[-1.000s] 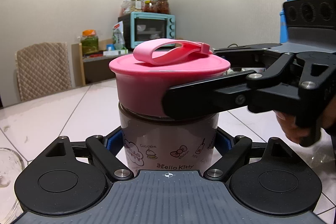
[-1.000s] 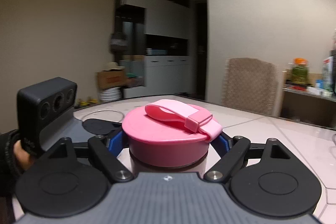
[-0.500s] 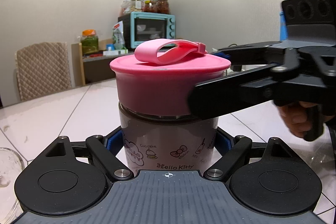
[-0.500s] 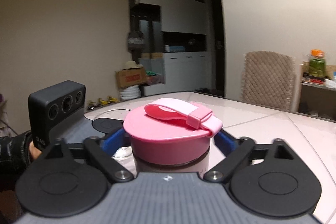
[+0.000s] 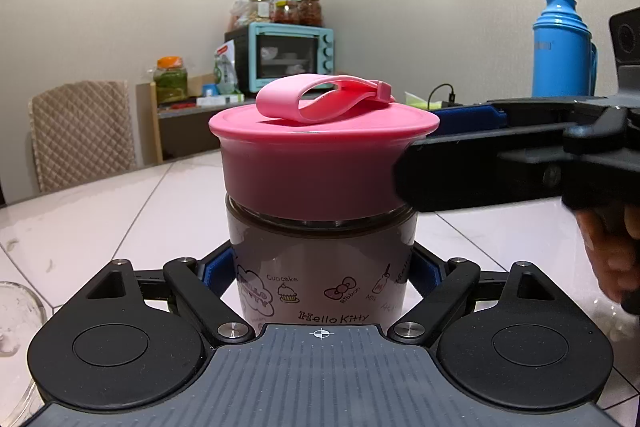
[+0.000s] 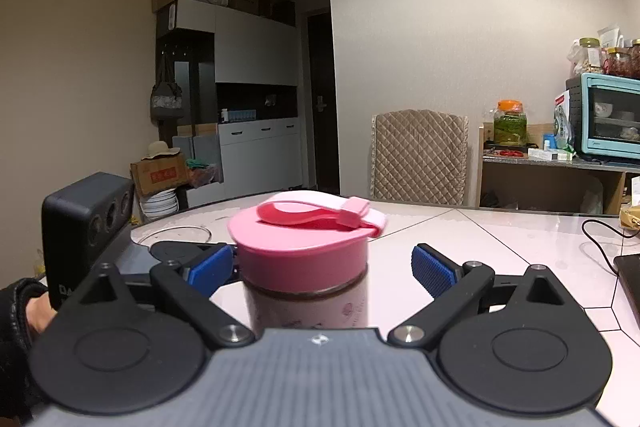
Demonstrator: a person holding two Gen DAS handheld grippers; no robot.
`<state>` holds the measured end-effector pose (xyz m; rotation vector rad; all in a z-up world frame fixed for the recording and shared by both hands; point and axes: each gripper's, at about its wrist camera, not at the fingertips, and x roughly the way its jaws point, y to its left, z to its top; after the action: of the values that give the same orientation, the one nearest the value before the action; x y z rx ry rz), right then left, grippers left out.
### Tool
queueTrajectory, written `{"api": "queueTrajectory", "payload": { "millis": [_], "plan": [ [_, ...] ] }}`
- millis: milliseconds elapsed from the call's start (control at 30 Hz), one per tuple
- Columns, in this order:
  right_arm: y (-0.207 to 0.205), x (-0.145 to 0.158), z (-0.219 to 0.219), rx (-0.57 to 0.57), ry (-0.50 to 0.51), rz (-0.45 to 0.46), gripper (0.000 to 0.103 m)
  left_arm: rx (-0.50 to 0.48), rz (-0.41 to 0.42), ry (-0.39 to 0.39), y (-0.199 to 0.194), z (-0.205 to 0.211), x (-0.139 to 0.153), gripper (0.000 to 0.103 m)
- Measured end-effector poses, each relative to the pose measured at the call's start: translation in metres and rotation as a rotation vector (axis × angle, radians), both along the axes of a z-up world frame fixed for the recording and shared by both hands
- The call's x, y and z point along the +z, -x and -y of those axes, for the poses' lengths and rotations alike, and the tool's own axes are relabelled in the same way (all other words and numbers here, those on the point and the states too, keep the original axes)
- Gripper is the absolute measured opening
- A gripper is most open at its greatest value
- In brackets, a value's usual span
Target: Unscrew bottle cap and pour
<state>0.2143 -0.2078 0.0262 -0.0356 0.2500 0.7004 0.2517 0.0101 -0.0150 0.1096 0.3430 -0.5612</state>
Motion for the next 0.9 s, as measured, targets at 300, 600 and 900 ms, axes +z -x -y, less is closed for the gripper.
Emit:
{"api": "queueTrajectory", "payload": {
  "millis": [300, 600, 900],
  "plan": [
    [0.004, -0.005, -0.026, -0.076, 0.012, 0.021, 0.097, 0.0, 0.0, -0.001, 0.0, 0.001, 0.0, 0.09],
    [-0.004, -0.007, -0.04, -0.113, 0.016, 0.0, 0.096, 0.0, 0.0, 0.0, 0.0, 0.0, 0.0, 0.09],
    [-0.007, -0.008, -0.044, -0.122, 0.02, -0.012, 0.085, 0.0, 0.0, -0.001, 0.0, 0.001, -0.001, 0.09]
  ]
}}
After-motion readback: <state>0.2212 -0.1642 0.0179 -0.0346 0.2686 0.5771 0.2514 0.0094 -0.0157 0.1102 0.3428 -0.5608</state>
